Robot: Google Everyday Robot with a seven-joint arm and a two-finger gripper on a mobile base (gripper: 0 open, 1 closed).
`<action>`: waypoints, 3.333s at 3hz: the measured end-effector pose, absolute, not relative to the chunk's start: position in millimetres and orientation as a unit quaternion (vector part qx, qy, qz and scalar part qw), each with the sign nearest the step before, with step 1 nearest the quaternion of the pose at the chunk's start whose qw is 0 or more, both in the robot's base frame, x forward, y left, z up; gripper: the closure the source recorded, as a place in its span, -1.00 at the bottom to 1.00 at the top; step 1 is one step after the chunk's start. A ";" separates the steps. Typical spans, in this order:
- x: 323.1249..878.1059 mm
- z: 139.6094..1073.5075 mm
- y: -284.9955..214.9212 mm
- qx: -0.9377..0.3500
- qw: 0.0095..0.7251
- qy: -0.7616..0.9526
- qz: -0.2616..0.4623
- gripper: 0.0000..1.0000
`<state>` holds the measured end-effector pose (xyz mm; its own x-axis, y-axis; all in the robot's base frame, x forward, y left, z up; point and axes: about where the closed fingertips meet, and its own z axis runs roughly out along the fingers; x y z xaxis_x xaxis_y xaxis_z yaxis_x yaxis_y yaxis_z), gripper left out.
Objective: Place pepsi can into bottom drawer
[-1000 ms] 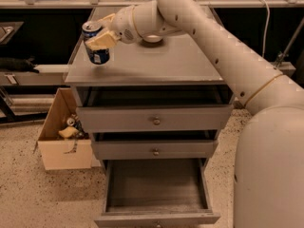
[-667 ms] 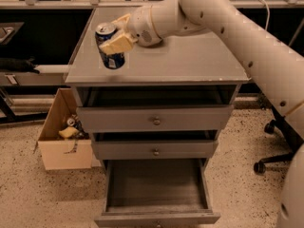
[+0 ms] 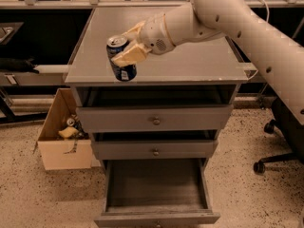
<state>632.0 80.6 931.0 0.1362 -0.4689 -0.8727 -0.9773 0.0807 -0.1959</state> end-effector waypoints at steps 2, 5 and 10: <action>578.6 908.4 80.6 -0.679 0.405 0.540 0.289 1.00; 477.3 780.4 56.2 -0.786 0.213 0.534 0.229 1.00; 509.1 562.2 -33.5 -0.739 0.246 0.624 0.064 1.00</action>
Offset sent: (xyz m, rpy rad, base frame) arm -0.1179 -0.0131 -0.0653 -0.1757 -0.0576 0.2999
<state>509.1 -33.5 562.2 0.2137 -0.8907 -0.4013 -0.9535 -0.1008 -0.2842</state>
